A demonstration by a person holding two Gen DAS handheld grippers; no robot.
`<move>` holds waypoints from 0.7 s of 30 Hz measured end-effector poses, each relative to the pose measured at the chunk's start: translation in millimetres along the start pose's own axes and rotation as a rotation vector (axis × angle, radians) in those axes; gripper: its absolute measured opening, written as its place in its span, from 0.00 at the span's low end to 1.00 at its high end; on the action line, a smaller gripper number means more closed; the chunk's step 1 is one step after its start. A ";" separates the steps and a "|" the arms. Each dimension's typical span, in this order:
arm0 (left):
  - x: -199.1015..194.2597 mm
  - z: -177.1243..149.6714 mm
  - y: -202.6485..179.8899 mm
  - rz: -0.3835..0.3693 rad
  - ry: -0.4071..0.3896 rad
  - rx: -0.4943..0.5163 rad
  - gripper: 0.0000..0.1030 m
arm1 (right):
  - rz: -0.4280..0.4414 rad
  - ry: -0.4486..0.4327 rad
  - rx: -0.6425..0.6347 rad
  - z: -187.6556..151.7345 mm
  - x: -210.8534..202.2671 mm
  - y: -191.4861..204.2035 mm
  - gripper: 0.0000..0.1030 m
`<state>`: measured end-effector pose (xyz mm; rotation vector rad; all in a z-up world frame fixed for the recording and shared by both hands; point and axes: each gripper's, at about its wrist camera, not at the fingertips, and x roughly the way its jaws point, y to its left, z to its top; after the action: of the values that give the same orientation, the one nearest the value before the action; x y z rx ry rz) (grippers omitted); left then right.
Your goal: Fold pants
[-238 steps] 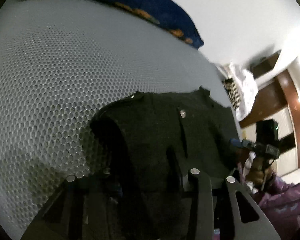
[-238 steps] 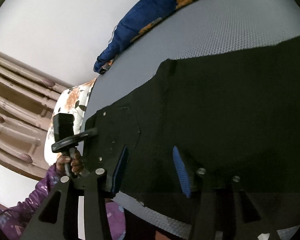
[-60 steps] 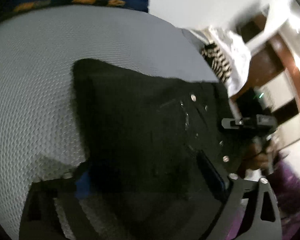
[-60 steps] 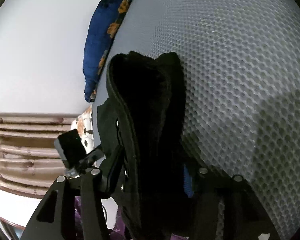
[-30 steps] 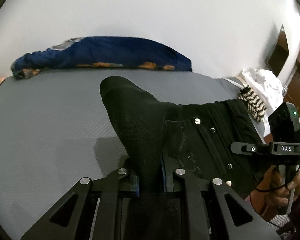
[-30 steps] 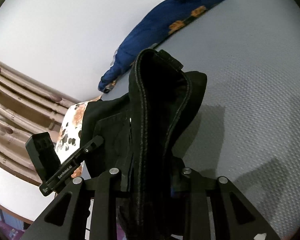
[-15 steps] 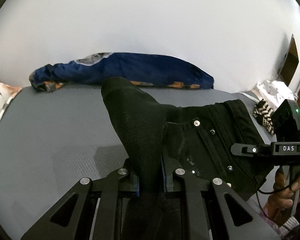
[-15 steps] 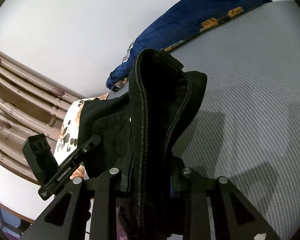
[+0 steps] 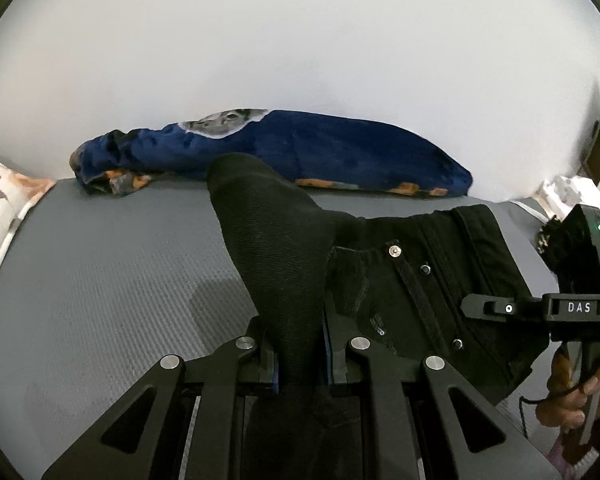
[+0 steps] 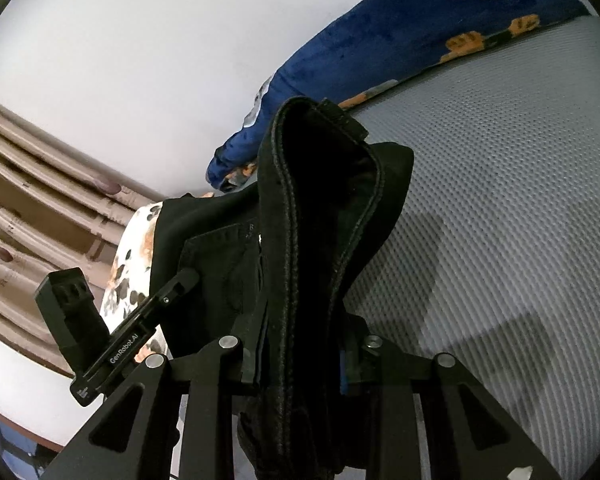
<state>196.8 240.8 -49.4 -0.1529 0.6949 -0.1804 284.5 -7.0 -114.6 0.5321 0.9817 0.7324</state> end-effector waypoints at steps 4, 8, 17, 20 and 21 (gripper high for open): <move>12.2 7.5 11.6 0.005 -0.002 -0.017 0.15 | 0.000 -0.002 -0.001 6.4 10.1 0.4 0.24; 24.6 14.8 19.3 0.016 0.003 -0.009 0.15 | -0.005 0.000 -0.002 15.4 19.2 0.7 0.24; 48.2 29.7 33.3 0.034 0.005 -0.010 0.15 | -0.006 -0.005 0.005 30.1 34.8 -2.7 0.24; 54.9 33.1 37.7 0.037 0.006 -0.011 0.15 | -0.008 -0.006 0.008 33.7 39.1 -3.1 0.24; 56.3 33.7 38.8 0.037 0.007 -0.011 0.15 | -0.008 -0.006 0.009 34.6 40.3 -3.5 0.24</move>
<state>265.4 269.2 -66.6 -0.1498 0.7052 -0.1414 330.4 18.5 -123.0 0.5375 0.9816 0.7192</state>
